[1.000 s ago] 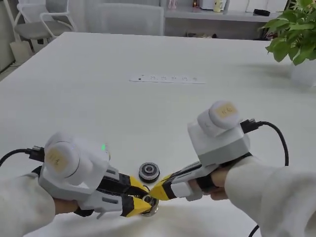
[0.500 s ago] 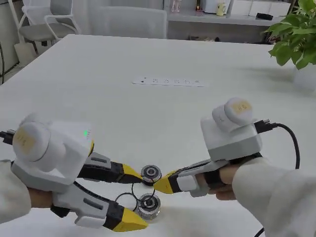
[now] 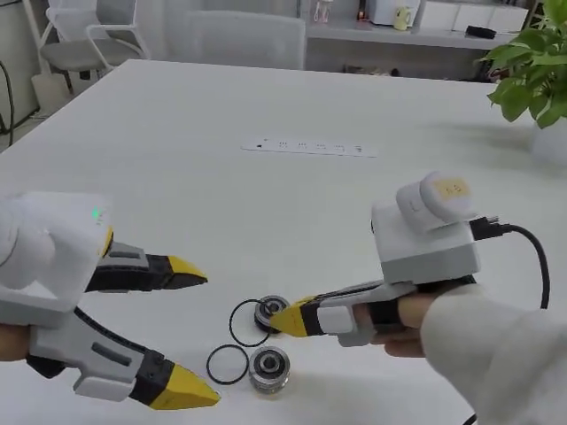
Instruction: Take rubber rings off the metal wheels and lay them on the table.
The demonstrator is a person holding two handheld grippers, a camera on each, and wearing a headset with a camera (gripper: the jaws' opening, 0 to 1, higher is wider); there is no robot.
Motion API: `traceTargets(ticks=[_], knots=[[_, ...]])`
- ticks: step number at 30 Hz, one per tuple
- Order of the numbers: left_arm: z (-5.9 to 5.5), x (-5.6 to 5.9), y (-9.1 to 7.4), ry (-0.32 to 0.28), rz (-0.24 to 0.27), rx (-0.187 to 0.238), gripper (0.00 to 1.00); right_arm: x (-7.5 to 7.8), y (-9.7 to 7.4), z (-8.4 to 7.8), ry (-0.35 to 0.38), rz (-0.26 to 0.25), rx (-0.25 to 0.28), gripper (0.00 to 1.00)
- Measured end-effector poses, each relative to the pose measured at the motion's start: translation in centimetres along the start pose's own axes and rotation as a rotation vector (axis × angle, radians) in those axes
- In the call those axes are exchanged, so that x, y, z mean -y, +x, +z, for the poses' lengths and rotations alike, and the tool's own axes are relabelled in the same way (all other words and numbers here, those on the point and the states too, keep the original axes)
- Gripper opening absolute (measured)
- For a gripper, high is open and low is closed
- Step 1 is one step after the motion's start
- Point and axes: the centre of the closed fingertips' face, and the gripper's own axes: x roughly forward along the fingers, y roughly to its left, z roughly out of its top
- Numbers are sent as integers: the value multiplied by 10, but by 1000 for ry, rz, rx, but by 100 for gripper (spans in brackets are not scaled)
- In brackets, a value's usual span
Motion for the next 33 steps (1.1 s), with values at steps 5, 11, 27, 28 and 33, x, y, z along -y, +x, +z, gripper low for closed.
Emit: traceTargets(ticks=[5, 11, 27, 28, 33], knots=[[0, -4, -10, -33, 38, 28, 78, -4, 5, 0, 1, 11, 7, 0], [-9, -6, -9, -66, 44, 9, 82, -1, 18, -4, -23, -23, 8, 0], [-19, 2, -1, -84, 0, -34, 81, 13, 41, -22, -150, -89, -81, 0], [-19, 4, 0, -82, -6, -38, 81, 17, 41, -22, -163, -101, -80, 0], [-22, 8, 3, -70, -25, -59, 81, 20, 40, -20, -171, -109, -73, 0]])
